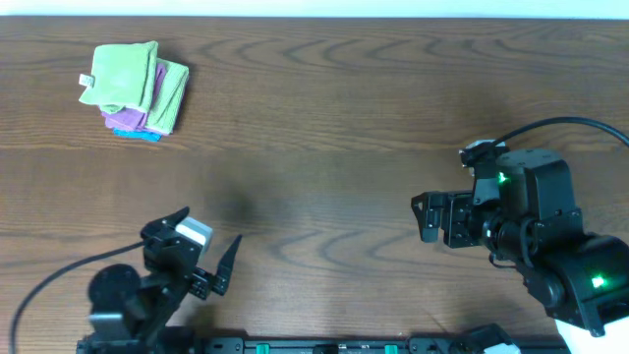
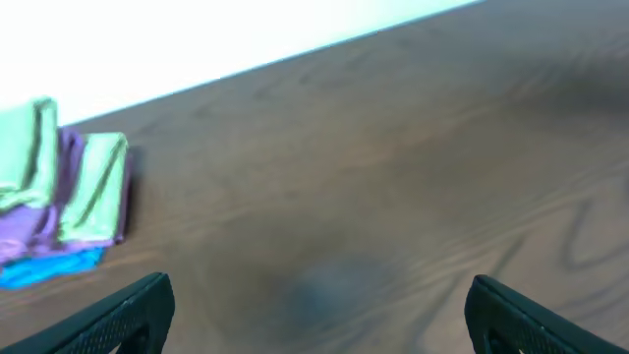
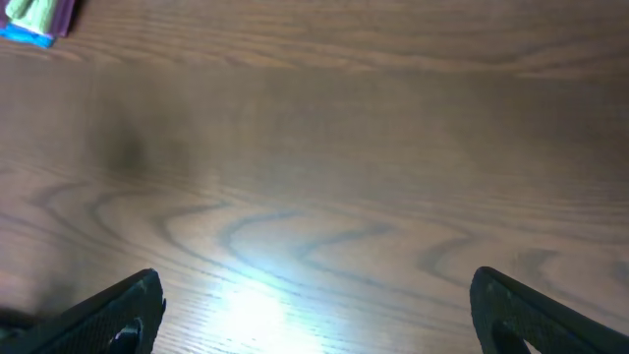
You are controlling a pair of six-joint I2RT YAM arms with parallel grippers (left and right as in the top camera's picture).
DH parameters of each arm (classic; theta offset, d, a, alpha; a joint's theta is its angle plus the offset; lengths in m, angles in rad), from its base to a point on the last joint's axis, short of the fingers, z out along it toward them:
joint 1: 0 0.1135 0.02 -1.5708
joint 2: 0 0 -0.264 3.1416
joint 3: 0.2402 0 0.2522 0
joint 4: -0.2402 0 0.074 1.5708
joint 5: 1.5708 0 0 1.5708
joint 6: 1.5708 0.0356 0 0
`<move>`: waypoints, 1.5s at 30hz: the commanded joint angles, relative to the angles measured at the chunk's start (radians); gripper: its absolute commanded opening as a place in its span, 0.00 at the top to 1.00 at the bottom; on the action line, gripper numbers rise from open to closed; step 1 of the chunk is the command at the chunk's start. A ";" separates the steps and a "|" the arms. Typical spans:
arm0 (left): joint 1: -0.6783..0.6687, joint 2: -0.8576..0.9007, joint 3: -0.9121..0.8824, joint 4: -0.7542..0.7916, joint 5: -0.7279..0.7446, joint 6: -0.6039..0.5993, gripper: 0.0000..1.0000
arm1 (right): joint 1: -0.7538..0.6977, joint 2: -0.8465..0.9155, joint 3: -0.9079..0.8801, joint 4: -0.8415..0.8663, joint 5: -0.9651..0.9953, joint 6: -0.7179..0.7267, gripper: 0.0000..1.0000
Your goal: Fold the cloth
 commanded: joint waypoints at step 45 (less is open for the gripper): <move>-0.009 -0.213 -0.377 0.216 -0.333 -0.146 0.05 | 0.008 0.000 0.008 -0.002 0.010 -0.008 0.01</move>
